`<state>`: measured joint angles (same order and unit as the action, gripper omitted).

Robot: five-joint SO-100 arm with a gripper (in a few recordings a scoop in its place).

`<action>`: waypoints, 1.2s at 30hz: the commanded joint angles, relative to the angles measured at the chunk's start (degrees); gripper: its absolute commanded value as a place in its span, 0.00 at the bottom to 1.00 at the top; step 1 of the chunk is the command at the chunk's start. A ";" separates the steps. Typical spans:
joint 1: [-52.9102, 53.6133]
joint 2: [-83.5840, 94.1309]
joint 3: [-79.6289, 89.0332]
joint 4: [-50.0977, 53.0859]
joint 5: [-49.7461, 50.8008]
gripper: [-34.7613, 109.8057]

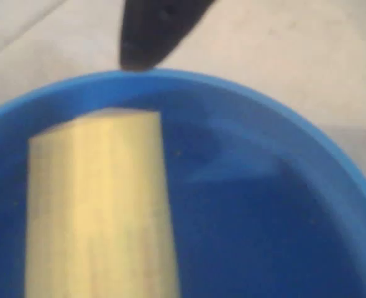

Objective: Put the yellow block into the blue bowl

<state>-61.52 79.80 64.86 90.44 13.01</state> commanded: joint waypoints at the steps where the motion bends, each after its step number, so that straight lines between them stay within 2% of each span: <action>1: -0.18 3.16 -6.06 0.70 -0.44 0.33; 6: -0.35 7.21 -6.06 2.46 -0.18 0.23; 10: -0.26 11.07 -5.80 2.90 -0.26 0.25; 21: -0.26 32.87 -5.10 2.99 0.09 0.24; 30: 0.70 45.97 -4.92 11.25 -0.44 0.24; 36: 4.13 51.06 -4.92 11.69 -0.18 0.24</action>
<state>-59.85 127.27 63.63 101.95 13.01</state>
